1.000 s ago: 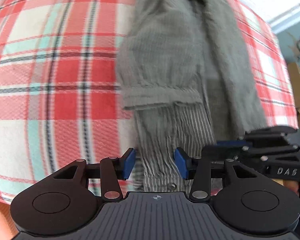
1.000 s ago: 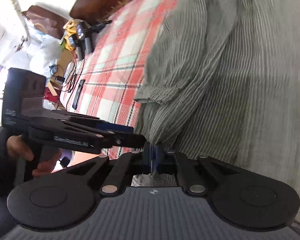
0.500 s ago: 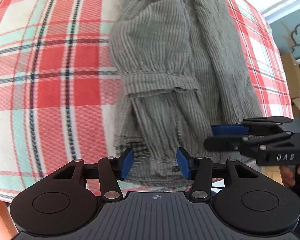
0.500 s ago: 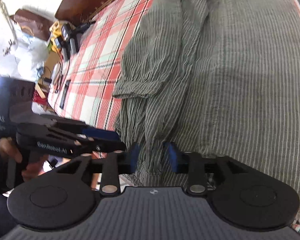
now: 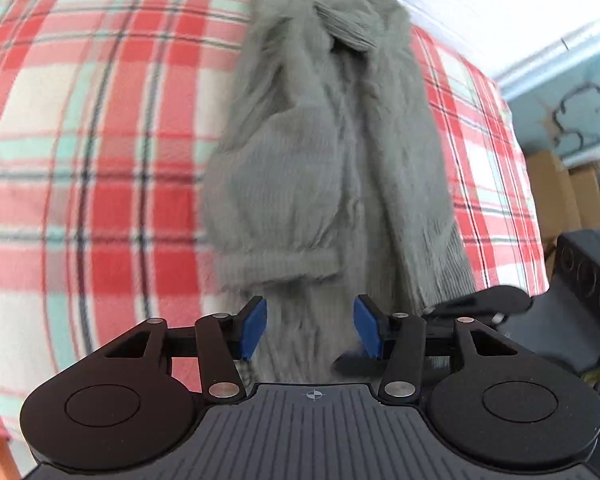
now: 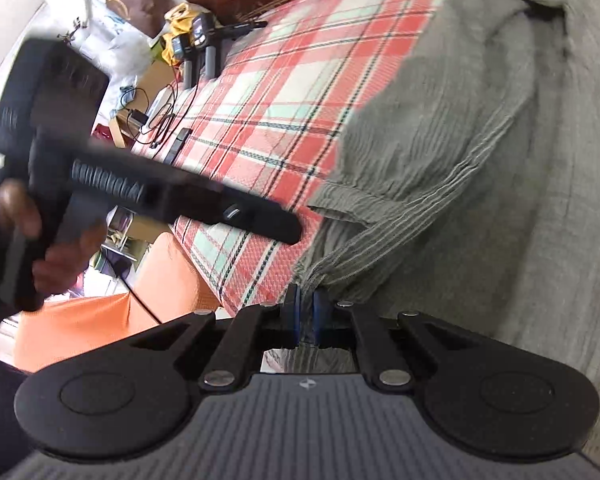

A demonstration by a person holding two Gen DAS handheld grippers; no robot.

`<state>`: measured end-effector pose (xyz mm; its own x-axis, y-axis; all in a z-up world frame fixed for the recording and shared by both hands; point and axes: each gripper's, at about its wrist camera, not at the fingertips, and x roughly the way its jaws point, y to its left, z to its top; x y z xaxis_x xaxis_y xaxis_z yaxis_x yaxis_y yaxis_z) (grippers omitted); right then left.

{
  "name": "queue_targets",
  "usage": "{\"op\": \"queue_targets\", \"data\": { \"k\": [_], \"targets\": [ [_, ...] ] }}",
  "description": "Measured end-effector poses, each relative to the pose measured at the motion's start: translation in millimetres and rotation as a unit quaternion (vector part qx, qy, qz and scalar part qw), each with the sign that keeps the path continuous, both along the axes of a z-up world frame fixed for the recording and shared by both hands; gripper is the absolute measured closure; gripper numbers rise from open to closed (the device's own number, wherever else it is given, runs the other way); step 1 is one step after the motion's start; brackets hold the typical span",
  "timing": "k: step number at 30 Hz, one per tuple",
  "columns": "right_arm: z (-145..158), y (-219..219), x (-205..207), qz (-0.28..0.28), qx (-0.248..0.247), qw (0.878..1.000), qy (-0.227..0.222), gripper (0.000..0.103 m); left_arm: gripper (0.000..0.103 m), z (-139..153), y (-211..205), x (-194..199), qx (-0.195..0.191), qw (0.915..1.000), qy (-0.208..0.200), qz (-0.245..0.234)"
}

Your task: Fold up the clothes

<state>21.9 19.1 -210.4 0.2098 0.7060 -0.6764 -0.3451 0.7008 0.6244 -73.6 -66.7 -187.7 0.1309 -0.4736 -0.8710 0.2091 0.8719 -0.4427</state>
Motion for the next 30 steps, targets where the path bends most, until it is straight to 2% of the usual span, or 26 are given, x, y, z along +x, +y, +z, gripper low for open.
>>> {"op": "queue_targets", "data": {
  "k": [6, 8, 9, 10, 11, 12, 13, 14, 19, 30],
  "targets": [
    [0, 6, -8, -0.005, 0.021, 1.0, -0.015, 0.095, 0.035, -28, -41, 23, 0.044, 0.996, 0.029, -0.072],
    [1, 4, -9, -0.009, 0.025, 0.999, -0.018, 0.095, 0.04, -33, -50, 22, 0.061, 0.9938, 0.03, -0.088],
    [1, 4, -10, -0.012, 0.027, 0.999, -0.019, 0.093, 0.057, -35, -54, 21, 0.069, 0.9926, 0.028, -0.096],
    [2, 3, -11, -0.016, 0.028, 0.999, -0.02, 0.091, 0.09, -37, -54, 21, 0.078, 0.9915, 0.03, -0.1],
    [3, 3, -12, -0.019, 0.028, 0.999, -0.023, 0.089, 0.096, -39, -51, 20, 0.082, 0.9914, 0.032, -0.097],
    [4, 1, -14, -0.022, 0.028, 0.999, -0.024, 0.081, 0.099, -39, -46, 22, 0.079, 0.9925, 0.034, -0.087],
    [4, -3, -16, -0.031, 0.028, 0.999, -0.022, 0.072, 0.1, -38, -40, 23, 0.076, 0.9935, 0.035, -0.077],
    [4, -8, -18, -0.044, 0.025, 0.999, -0.019, 0.069, 0.1, -37, -34, 24, 0.075, 0.9942, 0.034, -0.069],
    [-10, -26, -18, -0.099, 0.0, 0.995, 0.015, 0.071, 0.1, -27, -20, 24, 0.076, 0.9944, 0.026, -0.07],
    [-37, 6, -2, -0.103, -0.029, 0.992, 0.06, 0.071, 0.101, -17, -7, 21, 0.073, 0.9933, 0.017, -0.088]
  ]
}}
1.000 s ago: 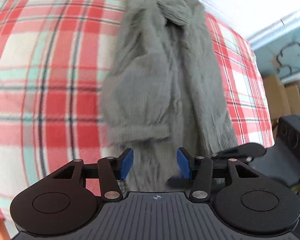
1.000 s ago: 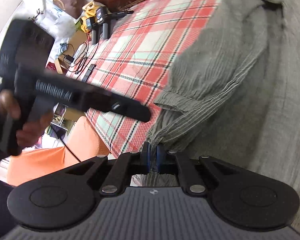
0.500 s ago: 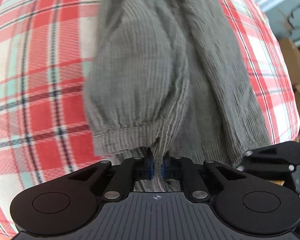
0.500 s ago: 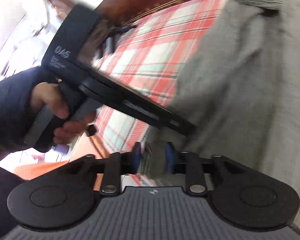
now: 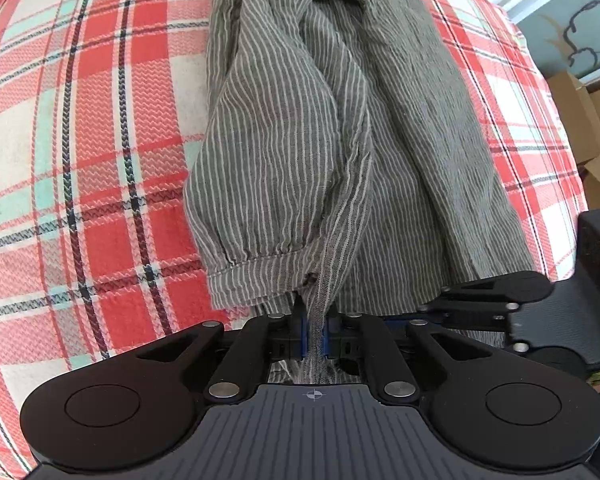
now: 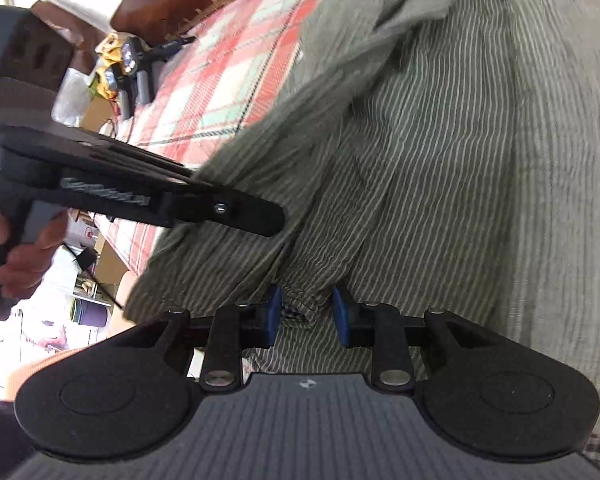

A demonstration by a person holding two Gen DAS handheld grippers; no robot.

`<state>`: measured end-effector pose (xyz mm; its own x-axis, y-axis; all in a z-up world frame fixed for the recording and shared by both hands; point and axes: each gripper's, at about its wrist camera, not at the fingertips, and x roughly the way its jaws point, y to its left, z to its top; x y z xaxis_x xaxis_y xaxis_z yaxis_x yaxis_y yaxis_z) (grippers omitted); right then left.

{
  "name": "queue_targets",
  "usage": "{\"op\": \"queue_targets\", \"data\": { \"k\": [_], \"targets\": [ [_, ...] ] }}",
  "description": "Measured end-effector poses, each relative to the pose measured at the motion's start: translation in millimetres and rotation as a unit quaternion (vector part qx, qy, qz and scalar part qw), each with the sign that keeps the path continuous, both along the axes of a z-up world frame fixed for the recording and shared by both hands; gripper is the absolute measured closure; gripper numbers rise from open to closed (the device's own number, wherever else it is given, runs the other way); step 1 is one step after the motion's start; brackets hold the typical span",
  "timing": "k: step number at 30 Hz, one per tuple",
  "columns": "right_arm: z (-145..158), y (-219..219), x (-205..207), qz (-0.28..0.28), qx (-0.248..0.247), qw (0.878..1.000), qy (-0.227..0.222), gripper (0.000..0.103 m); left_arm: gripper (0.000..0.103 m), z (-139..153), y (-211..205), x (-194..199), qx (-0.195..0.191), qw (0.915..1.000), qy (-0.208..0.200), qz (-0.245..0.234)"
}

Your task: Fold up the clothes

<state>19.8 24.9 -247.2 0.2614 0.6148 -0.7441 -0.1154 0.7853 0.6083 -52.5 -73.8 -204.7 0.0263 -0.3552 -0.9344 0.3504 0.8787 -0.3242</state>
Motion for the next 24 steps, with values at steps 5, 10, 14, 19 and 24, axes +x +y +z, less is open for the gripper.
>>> {"op": "queue_targets", "data": {
  "k": [5, 10, 14, 19, 24],
  "targets": [
    [14, -10, -5, -0.003, 0.014, 1.0, -0.01, 0.096, 0.101, 2, -9, 3, -0.002, 1.0, 0.0, -0.002],
    [30, -34, -15, -0.018, 0.018, 0.999, -0.022, 0.096, 0.1, 13, -35, 1, -0.019, 0.9994, -0.008, -0.028],
    [20, -45, -18, -0.032, 0.007, 0.999, -0.005, 0.096, 0.095, 5, -61, 0, -0.022, 0.9984, 0.002, -0.053],
    [-3, -50, -23, -0.04, -0.008, 0.999, 0.019, 0.096, 0.076, -22, -90, -10, 0.008, 0.9964, 0.027, -0.081],
    [-7, -50, -24, -0.045, -0.006, 0.999, 0.021, 0.092, 0.066, -33, -98, -12, 0.019, 0.9967, 0.038, -0.07]
  ]
}}
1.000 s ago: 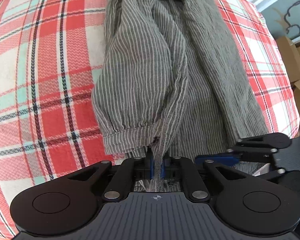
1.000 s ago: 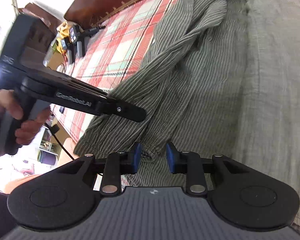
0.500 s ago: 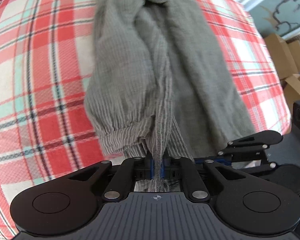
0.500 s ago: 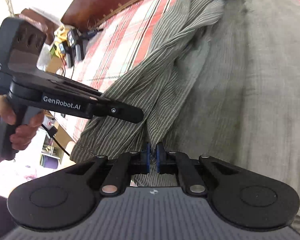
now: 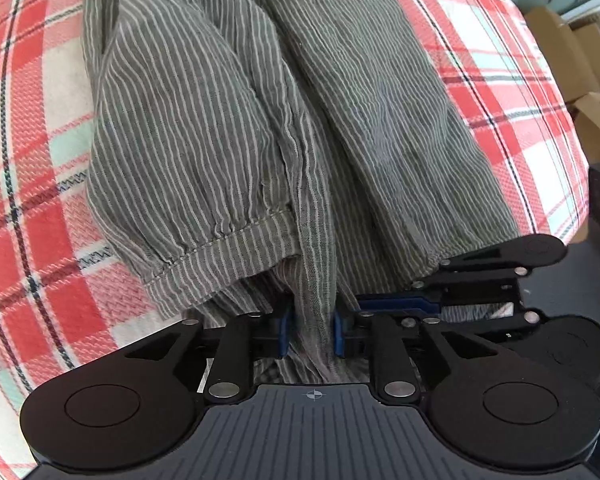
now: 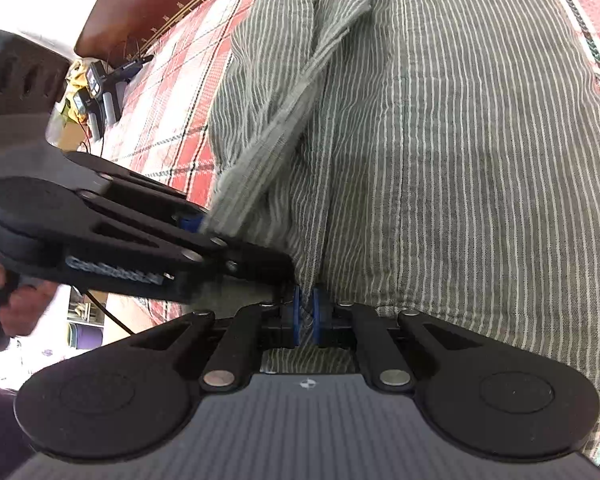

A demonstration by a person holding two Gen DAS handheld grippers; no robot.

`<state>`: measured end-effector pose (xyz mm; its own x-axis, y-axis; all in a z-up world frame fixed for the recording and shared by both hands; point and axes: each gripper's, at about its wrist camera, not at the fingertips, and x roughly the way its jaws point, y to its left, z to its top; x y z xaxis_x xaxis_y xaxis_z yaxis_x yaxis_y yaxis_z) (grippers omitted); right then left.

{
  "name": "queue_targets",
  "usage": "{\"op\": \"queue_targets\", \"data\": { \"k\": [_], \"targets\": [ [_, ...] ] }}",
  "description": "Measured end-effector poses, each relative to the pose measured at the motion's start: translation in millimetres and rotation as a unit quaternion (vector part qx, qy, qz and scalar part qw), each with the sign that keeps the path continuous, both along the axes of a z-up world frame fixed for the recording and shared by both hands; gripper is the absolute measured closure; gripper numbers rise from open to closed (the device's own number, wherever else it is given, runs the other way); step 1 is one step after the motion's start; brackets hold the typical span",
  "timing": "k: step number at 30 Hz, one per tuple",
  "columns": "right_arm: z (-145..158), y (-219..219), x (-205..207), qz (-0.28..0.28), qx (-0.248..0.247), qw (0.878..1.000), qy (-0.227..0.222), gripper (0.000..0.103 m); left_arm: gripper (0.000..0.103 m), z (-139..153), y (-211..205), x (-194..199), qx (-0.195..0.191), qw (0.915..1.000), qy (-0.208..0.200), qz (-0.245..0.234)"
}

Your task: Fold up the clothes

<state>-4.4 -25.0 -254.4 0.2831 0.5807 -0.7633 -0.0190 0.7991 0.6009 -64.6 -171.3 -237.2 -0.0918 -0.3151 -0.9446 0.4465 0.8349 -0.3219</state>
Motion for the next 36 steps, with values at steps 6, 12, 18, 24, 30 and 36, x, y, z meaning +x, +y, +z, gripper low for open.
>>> {"op": "queue_targets", "data": {
  "k": [6, 12, 18, 24, 30, 36],
  "targets": [
    [31, -27, -22, 0.003, 0.005, 1.0, -0.023, 0.085, 0.042, 27, 2, -6, -0.034, 0.9994, -0.005, -0.002],
    [51, -43, -34, -0.005, 0.004, 0.999, -0.041, 0.078, 0.038, 45, 19, -12, -0.043, 0.9989, -0.016, 0.006],
    [48, -29, -29, 0.012, -0.003, 0.999, -0.043, 0.068, 0.04, 12, 48, -13, 0.002, 0.9977, 0.007, 0.067],
    [39, -12, -28, 0.026, -0.017, 0.999, -0.04, 0.068, 0.042, 4, 47, -9, -0.006, 0.9949, -0.004, 0.101],
    [28, -18, -27, 0.019, 0.009, 1.0, -0.005, 0.095, 0.078, -3, 50, -6, -0.011, 0.992, -0.002, 0.126],
    [34, -29, -30, 0.006, 0.099, 0.995, -0.005, 0.096, 0.101, 20, 61, -11, -0.005, 0.9913, -0.027, 0.129]
  ]
}}
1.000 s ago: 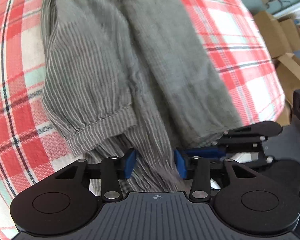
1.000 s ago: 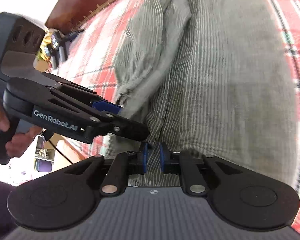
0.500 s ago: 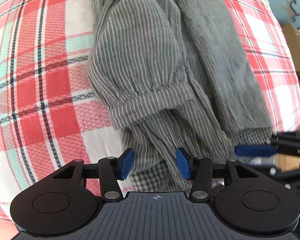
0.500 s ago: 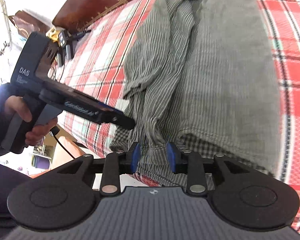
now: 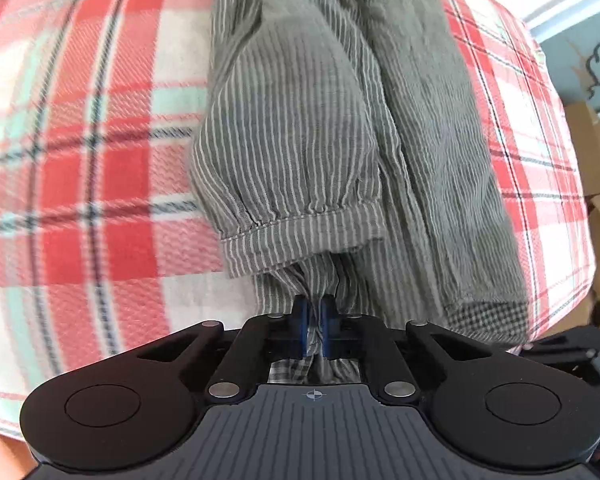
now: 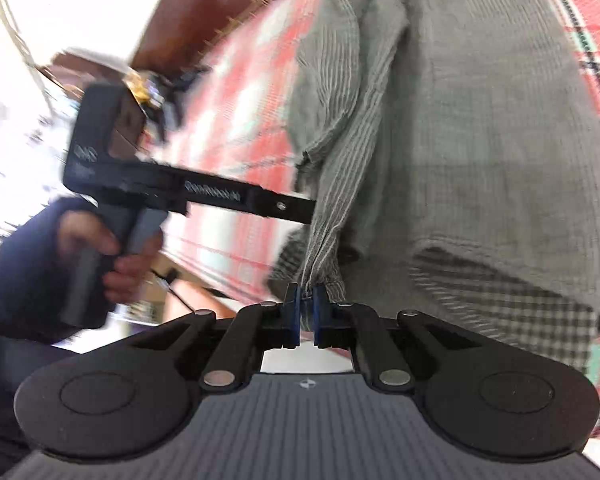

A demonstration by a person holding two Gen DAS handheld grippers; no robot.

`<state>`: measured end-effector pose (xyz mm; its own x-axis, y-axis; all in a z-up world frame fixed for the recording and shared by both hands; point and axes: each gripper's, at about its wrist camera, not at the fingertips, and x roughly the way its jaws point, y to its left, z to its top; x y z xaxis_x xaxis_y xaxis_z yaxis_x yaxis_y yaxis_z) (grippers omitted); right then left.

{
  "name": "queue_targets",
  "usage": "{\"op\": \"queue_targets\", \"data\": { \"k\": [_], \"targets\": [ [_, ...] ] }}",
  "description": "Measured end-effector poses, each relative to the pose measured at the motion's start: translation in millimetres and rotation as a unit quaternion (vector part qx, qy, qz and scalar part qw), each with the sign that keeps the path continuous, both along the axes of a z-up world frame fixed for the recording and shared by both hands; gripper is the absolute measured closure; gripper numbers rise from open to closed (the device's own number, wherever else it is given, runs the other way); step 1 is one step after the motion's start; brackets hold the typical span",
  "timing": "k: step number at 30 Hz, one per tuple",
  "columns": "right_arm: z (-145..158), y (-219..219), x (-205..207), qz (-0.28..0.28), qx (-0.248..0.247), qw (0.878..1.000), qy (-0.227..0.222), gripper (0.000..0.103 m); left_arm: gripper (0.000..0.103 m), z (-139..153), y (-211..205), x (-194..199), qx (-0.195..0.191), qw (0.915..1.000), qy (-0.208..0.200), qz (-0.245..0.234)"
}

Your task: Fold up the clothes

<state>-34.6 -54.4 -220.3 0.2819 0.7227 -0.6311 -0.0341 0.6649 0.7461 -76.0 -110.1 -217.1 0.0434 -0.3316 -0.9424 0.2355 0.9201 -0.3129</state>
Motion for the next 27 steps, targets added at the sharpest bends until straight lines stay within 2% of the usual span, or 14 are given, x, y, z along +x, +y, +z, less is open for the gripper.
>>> {"op": "queue_targets", "data": {
  "k": [2, 4, 7, 8, 9, 10, 13, 15, 16, 19, 21, 25, 27],
  "targets": [
    [-5, 0, 2, -0.002, -0.009, 1.0, 0.009, 0.096, 0.101, 5, 0, -4, 0.019, 0.9996, -0.012, -0.015],
    [-17, 8, 6, 0.011, -0.062, 0.998, 0.021, 0.096, 0.101, -1, 0, -4, 0.032, 0.9991, -0.01, -0.025],
    [-31, 20, 9, 0.028, -0.101, 0.994, 0.027, 0.096, 0.097, -13, -8, -3, 0.051, 0.9979, -0.005, -0.039],
    [-31, 23, 10, 0.032, -0.109, 0.993, 0.024, 0.096, 0.092, -13, -10, -3, 0.056, 0.9974, -0.008, -0.046],
    [-29, 23, 10, 0.033, -0.11, 0.993, 0.021, 0.093, 0.074, -10, -10, -3, 0.055, 0.9972, -0.007, -0.052],
    [-26, 23, 10, 0.035, -0.11, 0.993, 0.019, 0.091, 0.069, -5, -9, -2, 0.052, 0.997, -0.006, -0.057],
    [-16, 19, 9, 0.037, -0.106, 0.994, 0.013, 0.089, 0.063, 14, -5, -1, 0.046, 0.9961, -0.004, -0.075],
    [-6, 8, 3, 0.017, -0.1, 0.995, -0.003, 0.089, 0.059, 32, -5, 1, 0.039, 0.9953, -0.011, -0.088],
    [-1, 2, -1, 0.006, -0.097, 0.995, -0.01, 0.087, 0.054, 41, -10, 5, 0.029, 0.9954, -0.018, -0.09],
    [6, -15, -9, -0.032, -0.102, 0.994, -0.029, 0.078, 0.047, 58, -35, 19, -0.003, 0.9961, -0.04, -0.079],
    [5, -20, -12, -0.046, -0.12, 0.991, -0.039, 0.074, 0.044, 55, -54, 30, -0.016, 0.9963, -0.049, -0.069],
    [7, -32, -26, -0.077, -0.167, 0.981, -0.059, 0.074, 0.043, 25, -90, 41, 0.014, 0.9974, -0.053, -0.047],
    [8, -37, -35, -0.102, -0.192, 0.974, -0.06, 0.073, 0.043, 11, -107, 43, 0.018, 0.9973, -0.046, -0.055]
  ]
}}
